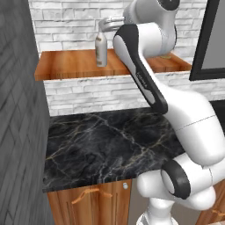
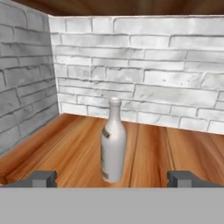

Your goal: Get the candle and the liquor from the cabinet and move them to the dining counter.

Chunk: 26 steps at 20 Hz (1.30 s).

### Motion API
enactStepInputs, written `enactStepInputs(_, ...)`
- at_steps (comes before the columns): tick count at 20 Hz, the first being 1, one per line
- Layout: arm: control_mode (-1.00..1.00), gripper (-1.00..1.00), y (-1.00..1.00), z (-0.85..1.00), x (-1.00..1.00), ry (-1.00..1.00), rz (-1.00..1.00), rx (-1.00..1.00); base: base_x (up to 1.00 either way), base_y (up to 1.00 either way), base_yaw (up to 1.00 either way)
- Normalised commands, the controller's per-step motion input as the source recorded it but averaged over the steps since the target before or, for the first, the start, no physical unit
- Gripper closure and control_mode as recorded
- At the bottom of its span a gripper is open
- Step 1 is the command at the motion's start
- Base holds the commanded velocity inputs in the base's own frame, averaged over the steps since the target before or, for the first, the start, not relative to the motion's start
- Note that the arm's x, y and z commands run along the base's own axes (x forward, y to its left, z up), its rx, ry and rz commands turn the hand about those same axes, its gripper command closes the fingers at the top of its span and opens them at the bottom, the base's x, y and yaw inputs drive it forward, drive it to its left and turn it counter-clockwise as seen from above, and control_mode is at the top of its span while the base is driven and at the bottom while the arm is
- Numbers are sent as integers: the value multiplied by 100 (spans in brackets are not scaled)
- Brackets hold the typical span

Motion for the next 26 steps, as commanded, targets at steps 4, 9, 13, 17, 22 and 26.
enactStepInputs(4,-100,-100,6,-1,36,0,1,0,0,0,0)
enactStepInputs(9,-100,-100,0,-11,31,0,0,0,0,0,0)
enactStepInputs(13,-100,-100,2,-16,27,-1,0,0,0,0,0)
enactStepInputs(17,-100,-100,7,-16,28,0,0,0,0,0,0)
enactStepInputs(22,-100,-100,18,-1,20,-2,0,0,0,0,0)
enactStepInputs(26,-100,-100,5,-1,18,0,0,0,0,0,0)
